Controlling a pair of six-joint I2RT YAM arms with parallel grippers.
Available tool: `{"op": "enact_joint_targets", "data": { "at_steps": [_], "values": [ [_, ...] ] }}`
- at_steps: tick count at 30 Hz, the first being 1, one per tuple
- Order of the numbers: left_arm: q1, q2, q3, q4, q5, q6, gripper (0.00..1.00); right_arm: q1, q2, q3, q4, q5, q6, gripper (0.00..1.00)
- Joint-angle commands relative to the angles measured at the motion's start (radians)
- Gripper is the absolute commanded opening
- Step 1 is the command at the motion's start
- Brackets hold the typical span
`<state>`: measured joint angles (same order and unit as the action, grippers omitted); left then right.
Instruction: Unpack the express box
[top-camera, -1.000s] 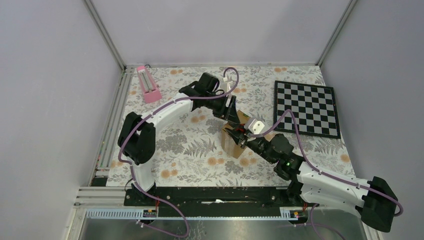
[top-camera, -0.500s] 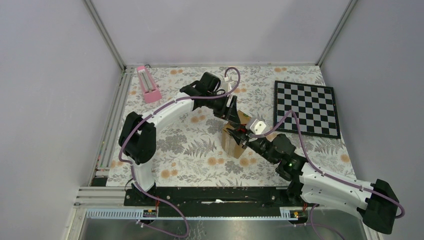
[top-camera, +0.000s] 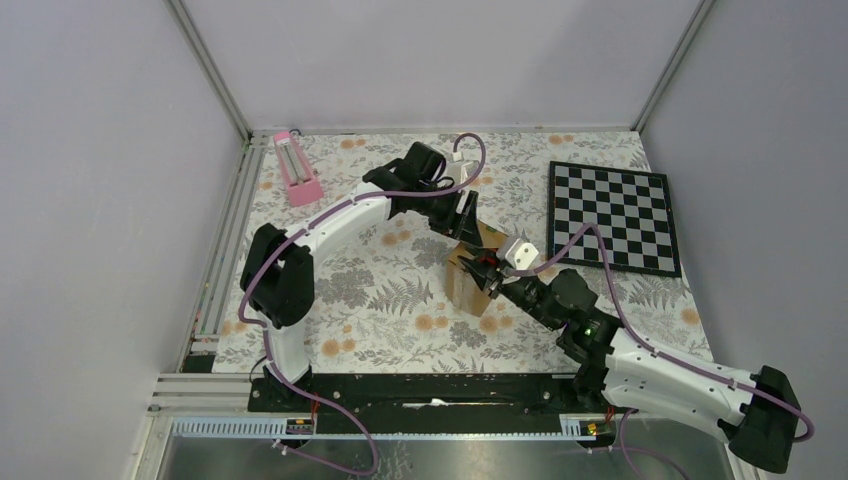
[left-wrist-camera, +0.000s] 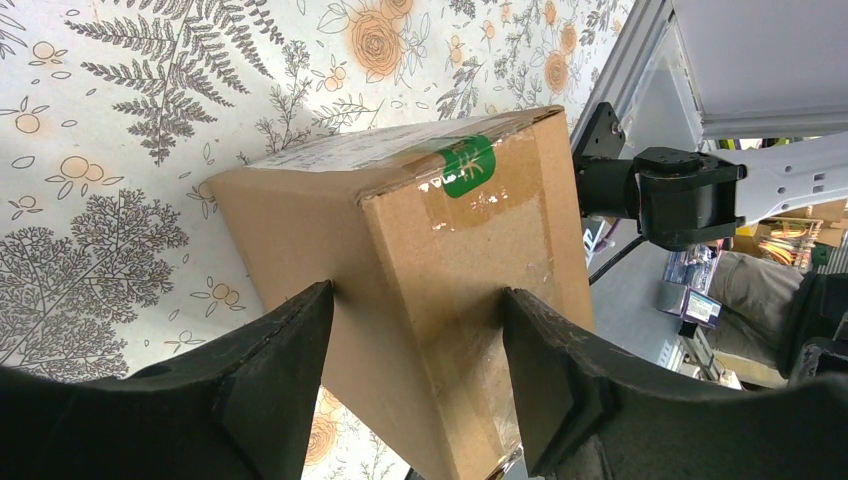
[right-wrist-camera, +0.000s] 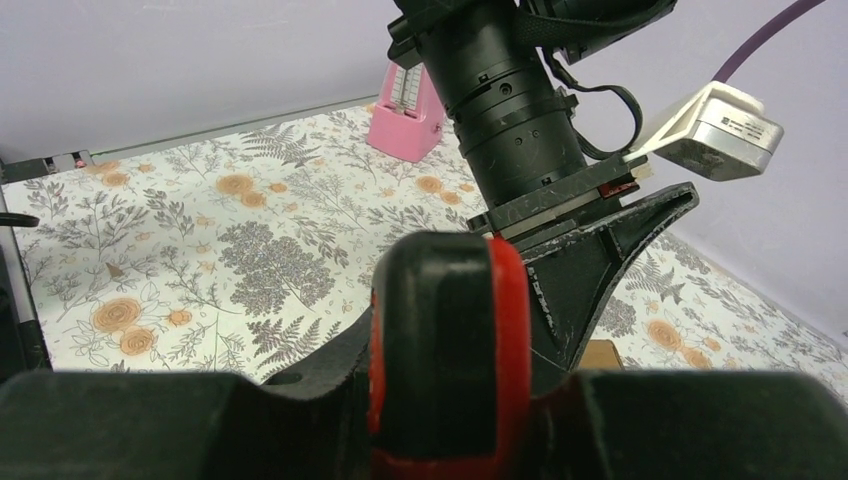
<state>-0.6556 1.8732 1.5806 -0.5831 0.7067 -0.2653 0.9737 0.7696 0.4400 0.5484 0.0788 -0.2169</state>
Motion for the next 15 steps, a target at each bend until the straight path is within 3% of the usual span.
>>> {"op": "enact_joint_targets", "data": {
  "at_steps": [1, 15],
  "values": [
    [0.002, 0.09, -0.034, -0.106, -0.276, 0.114, 0.63, 0.01, -0.039, 0.052, 0.005, 0.036, -0.008, 0.0],
    [0.0, 0.111, -0.009, -0.118, -0.284, 0.136, 0.63, 0.01, -0.098, 0.009, -0.102, 0.077, 0.019, 0.0]
  ]
}}
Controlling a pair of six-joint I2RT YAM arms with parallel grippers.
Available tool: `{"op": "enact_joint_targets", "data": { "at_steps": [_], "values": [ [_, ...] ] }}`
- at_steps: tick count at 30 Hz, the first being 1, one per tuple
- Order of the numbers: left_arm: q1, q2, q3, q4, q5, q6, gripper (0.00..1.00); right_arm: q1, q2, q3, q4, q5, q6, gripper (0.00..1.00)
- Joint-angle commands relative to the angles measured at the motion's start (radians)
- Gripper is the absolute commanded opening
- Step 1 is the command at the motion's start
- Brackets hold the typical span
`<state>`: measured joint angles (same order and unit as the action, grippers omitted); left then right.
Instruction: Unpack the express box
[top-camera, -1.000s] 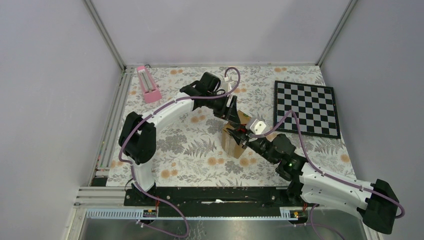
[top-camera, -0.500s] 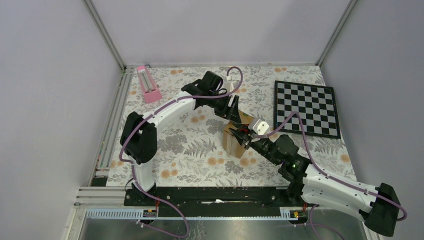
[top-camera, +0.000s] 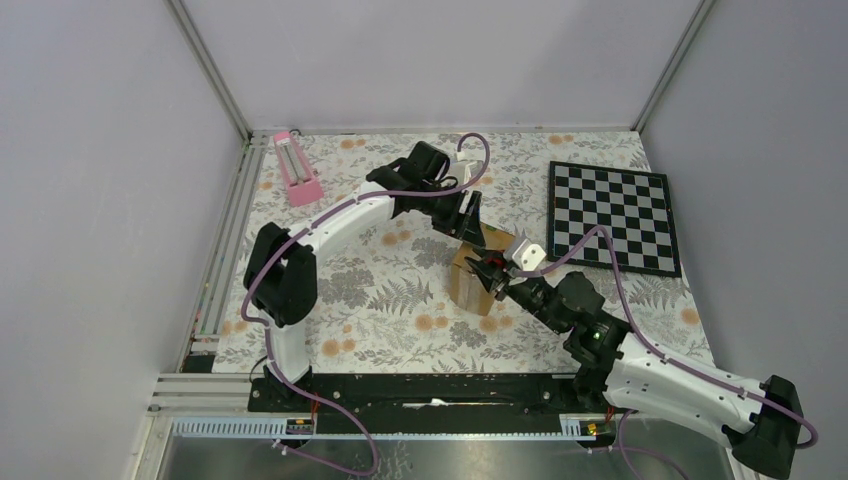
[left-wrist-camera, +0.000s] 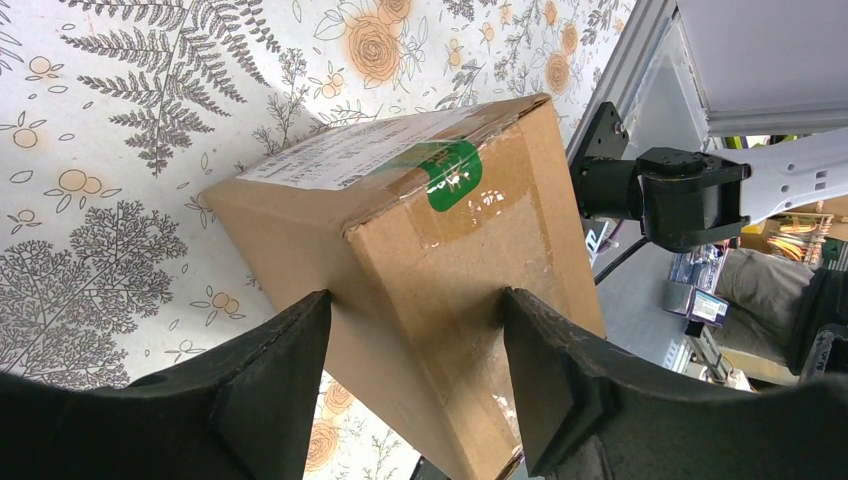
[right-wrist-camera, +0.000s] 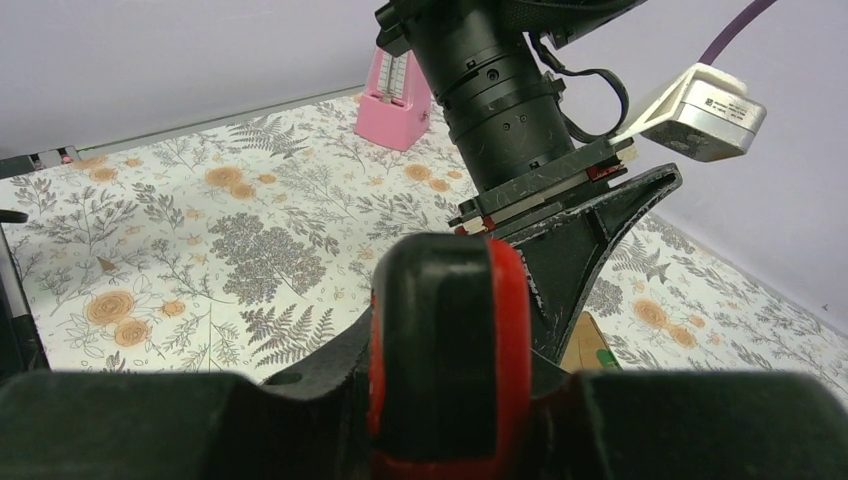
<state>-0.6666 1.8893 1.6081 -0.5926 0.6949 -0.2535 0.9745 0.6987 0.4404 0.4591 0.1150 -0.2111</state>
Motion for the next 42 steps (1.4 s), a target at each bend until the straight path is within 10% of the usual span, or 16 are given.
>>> {"op": "enact_joint_targets", "data": {
  "at_steps": [1, 42],
  "values": [
    [0.011, 0.096, -0.036, -0.108, -0.272, 0.128, 0.63, 0.01, -0.029, 0.004, -0.019, 0.041, 0.015, 0.0],
    [-0.061, 0.248, 0.088, -0.152, -0.193, 0.529, 0.68, 0.009, -0.042, -0.024, -0.164, 0.14, 0.1, 0.0]
  ]
}}
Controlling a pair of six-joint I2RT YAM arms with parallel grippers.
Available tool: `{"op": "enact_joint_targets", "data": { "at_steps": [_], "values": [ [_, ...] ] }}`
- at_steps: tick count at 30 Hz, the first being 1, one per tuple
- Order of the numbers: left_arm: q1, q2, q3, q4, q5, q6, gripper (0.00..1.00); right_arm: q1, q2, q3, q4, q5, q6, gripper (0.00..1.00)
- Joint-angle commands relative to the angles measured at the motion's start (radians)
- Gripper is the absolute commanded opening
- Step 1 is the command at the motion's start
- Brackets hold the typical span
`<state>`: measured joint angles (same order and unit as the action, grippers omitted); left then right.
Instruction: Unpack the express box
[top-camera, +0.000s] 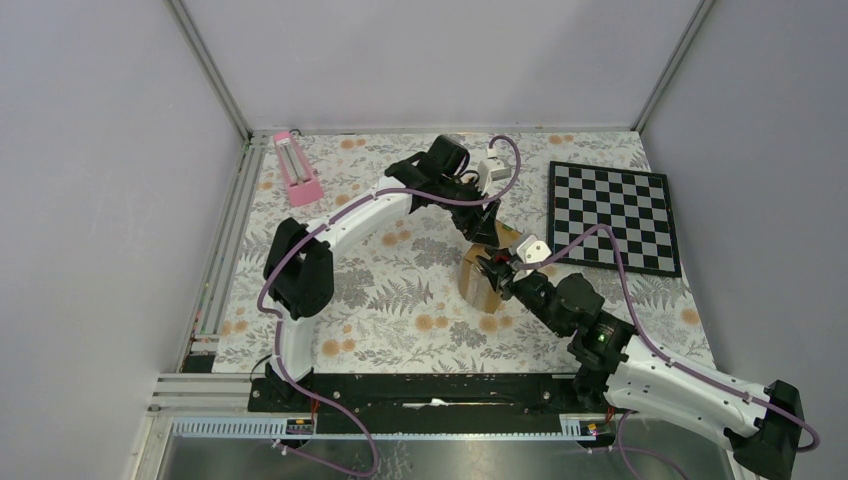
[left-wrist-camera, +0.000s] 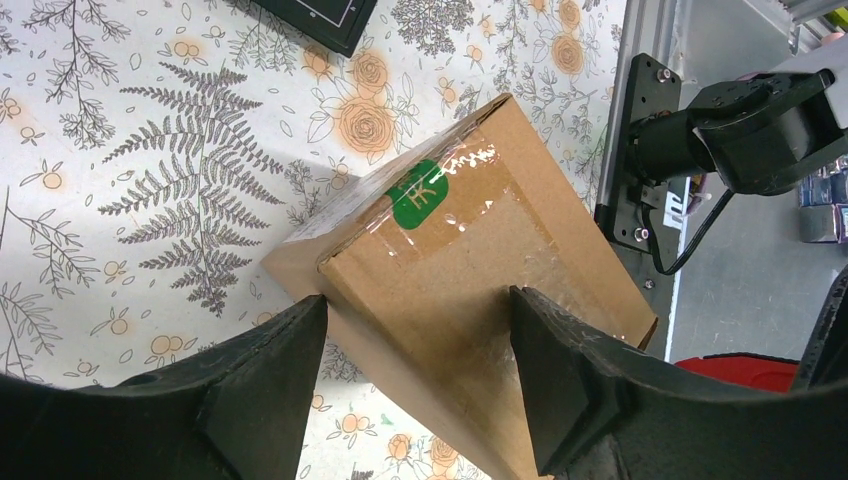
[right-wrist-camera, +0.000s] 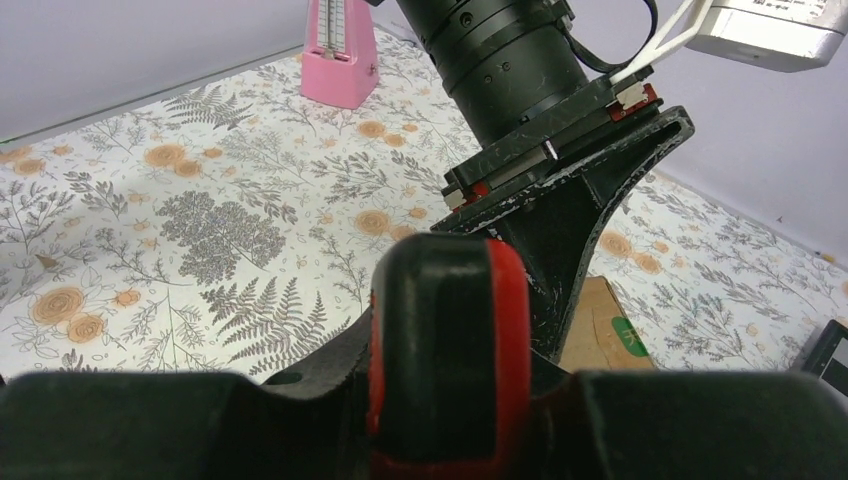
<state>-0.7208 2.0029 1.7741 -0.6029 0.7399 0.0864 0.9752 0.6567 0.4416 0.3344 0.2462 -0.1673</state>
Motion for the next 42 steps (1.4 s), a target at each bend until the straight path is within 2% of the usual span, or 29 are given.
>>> {"op": "enact_joint_targets", "data": {
  "at_steps": [1, 6, 14, 26, 29, 32, 35, 42],
  "values": [
    [-0.01, 0.135, -0.077, -0.143, -0.239, 0.19, 0.68, 0.009, -0.001, -0.027, -0.04, 0.01, 0.06, 0.0],
    [-0.014, 0.132, -0.081, -0.143, -0.26, 0.196, 0.68, 0.008, -0.018, 0.011, -0.033, -0.012, 0.067, 0.0],
    [-0.015, 0.138, -0.091, -0.144, -0.292, 0.192, 0.68, 0.009, -0.028, 0.125, -0.115, -0.024, 0.009, 0.0],
    [-0.014, 0.147, -0.087, -0.148, -0.313, 0.17, 0.68, 0.009, -0.038, 0.094, -0.144, -0.013, 0.013, 0.0],
    [-0.011, 0.165, -0.069, -0.156, -0.374, 0.086, 0.68, 0.008, -0.036, 0.078, -0.131, 0.008, 0.027, 0.0],
    [0.011, 0.14, -0.092, -0.126, -0.389, -0.066, 0.68, 0.009, -0.07, 0.058, -0.065, 0.024, 0.042, 0.0],
    [0.031, 0.068, -0.177, -0.059, -0.386, -0.205, 0.67, 0.008, -0.079, 0.061, -0.032, 0.052, 0.03, 0.0],
    [0.051, -0.111, -0.311, 0.024, -0.46, -0.377, 0.63, 0.008, -0.052, 0.048, -0.015, 0.075, 0.017, 0.0]
  ]
}}
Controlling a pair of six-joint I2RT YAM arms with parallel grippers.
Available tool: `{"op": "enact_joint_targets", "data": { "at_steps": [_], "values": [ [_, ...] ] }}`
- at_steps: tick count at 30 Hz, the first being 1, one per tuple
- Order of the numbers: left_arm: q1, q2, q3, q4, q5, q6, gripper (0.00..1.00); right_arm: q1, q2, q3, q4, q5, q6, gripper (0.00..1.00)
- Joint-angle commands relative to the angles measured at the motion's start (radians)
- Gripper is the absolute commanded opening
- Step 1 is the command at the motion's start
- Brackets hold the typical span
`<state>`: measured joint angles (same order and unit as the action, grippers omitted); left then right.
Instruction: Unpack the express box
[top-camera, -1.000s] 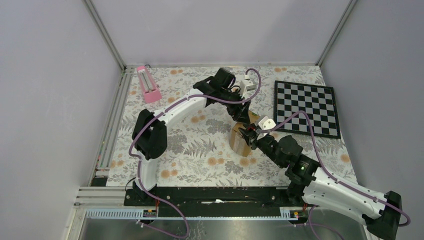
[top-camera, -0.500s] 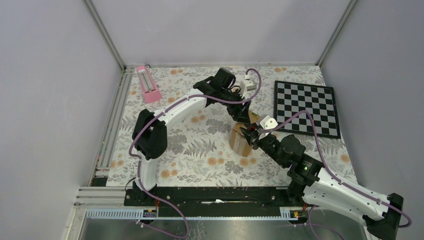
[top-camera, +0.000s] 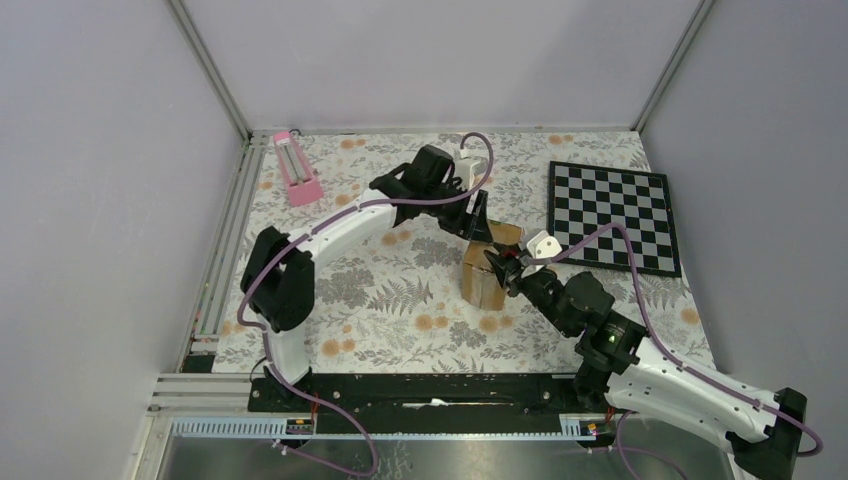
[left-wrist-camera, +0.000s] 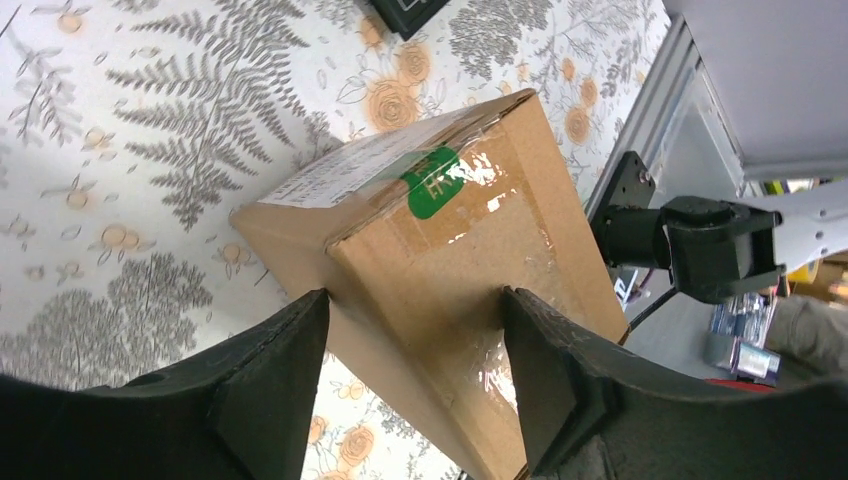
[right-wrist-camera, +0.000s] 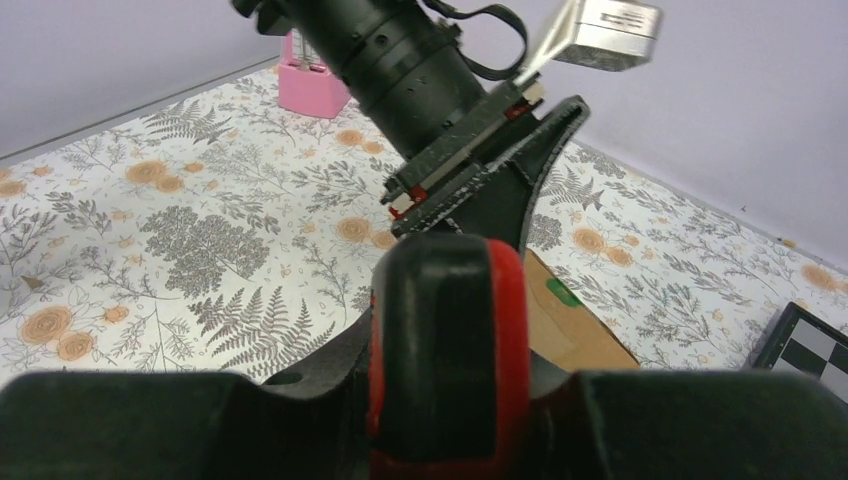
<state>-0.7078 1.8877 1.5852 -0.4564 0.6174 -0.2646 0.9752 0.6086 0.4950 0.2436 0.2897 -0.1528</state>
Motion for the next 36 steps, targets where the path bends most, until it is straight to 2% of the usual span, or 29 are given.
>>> {"op": "enact_joint_targets", "data": {
  "at_steps": [1, 4, 7, 14, 20, 28, 31, 36],
  "values": [
    [0.04, -0.017, -0.135, -0.117, -0.351, -0.043, 0.62, 0.009, -0.005, -0.013, 0.085, 0.037, 0.004, 0.0],
    [0.048, -0.075, -0.183, -0.09, -0.377, -0.103, 0.57, 0.008, 0.002, -0.026, 0.122, 0.069, -0.011, 0.0],
    [0.051, -0.125, -0.245, -0.052, -0.405, -0.174, 0.56, 0.008, 0.039, -0.032, 0.196, 0.09, -0.036, 0.0],
    [0.051, -0.258, -0.372, 0.045, -0.45, -0.325, 0.56, -0.031, 0.189, -0.009, 0.35, 0.012, -0.012, 0.0],
    [0.051, -0.295, -0.374, 0.056, -0.441, -0.356, 0.57, -0.065, 0.235, 0.084, 0.343, -0.071, 0.023, 0.0],
    [0.047, -0.273, -0.335, 0.044, -0.43, -0.367, 0.59, -0.064, 0.168, 0.114, 0.32, -0.075, 0.048, 0.0],
    [0.037, -0.269, -0.319, 0.041, -0.424, -0.369, 0.62, -0.064, 0.159, 0.128, 0.292, -0.007, 0.032, 0.0],
    [0.026, -0.266, -0.296, 0.035, -0.421, -0.359, 0.64, -0.067, 0.161, 0.139, 0.215, 0.328, -0.021, 0.0]
  ]
}}
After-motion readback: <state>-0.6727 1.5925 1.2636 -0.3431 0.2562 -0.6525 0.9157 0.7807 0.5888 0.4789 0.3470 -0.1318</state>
